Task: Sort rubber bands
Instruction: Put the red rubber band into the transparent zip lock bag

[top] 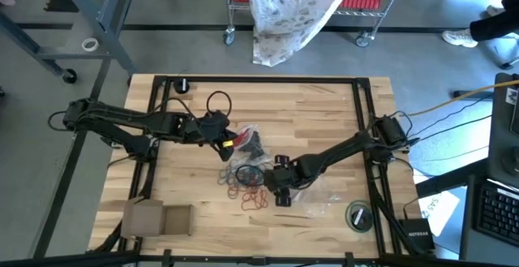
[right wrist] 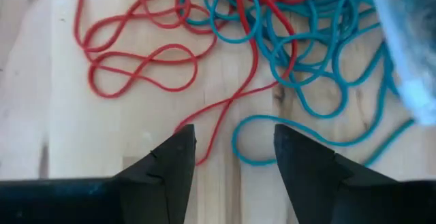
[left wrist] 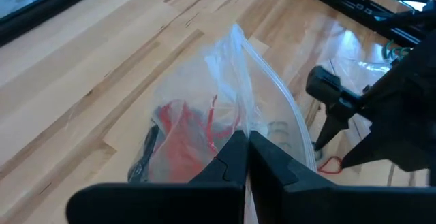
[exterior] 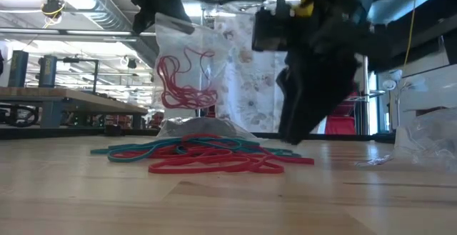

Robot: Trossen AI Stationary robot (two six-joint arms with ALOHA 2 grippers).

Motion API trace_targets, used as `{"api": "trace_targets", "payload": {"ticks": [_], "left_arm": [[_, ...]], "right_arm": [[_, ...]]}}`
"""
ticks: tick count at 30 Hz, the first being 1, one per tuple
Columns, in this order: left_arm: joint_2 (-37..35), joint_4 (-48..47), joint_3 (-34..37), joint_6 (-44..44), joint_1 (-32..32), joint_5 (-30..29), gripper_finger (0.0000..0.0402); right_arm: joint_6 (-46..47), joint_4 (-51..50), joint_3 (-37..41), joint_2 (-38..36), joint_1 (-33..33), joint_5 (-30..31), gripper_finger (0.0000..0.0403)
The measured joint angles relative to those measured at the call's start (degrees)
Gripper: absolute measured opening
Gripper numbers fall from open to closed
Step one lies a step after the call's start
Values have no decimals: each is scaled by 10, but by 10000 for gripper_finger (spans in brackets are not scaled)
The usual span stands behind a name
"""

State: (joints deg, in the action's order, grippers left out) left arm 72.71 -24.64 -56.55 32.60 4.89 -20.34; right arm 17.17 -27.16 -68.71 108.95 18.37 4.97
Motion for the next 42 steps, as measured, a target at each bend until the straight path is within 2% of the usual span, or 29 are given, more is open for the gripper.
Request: {"api": "trace_targets", "payload": {"ticks": [6,14,17,22,24,31,34,42], "left_arm": [[0,2,0,0,0,0,1],[0,0,0,0,0,0,1],[0,0,0,0,0,0,1],[0,1,0,0,0,0,1],[0,0,0,0,0,0,1],[0,0,0,-1,0,0,1],[0,0,0,-7,0,0,1],[0,0,0,-12,0,0,1]], "right_arm": [[-7,43,-9,5,-1,-5,193],[33,66,-11,64,0,6,181],[39,68,-12,75,0,8,142],[37,64,-12,78,1,4,36],[36,58,-13,78,1,4,10],[34,12,-10,52,8,1,2],[26,-45,-4,19,19,4,1],[15,-116,-6,-80,29,15,0]]}}
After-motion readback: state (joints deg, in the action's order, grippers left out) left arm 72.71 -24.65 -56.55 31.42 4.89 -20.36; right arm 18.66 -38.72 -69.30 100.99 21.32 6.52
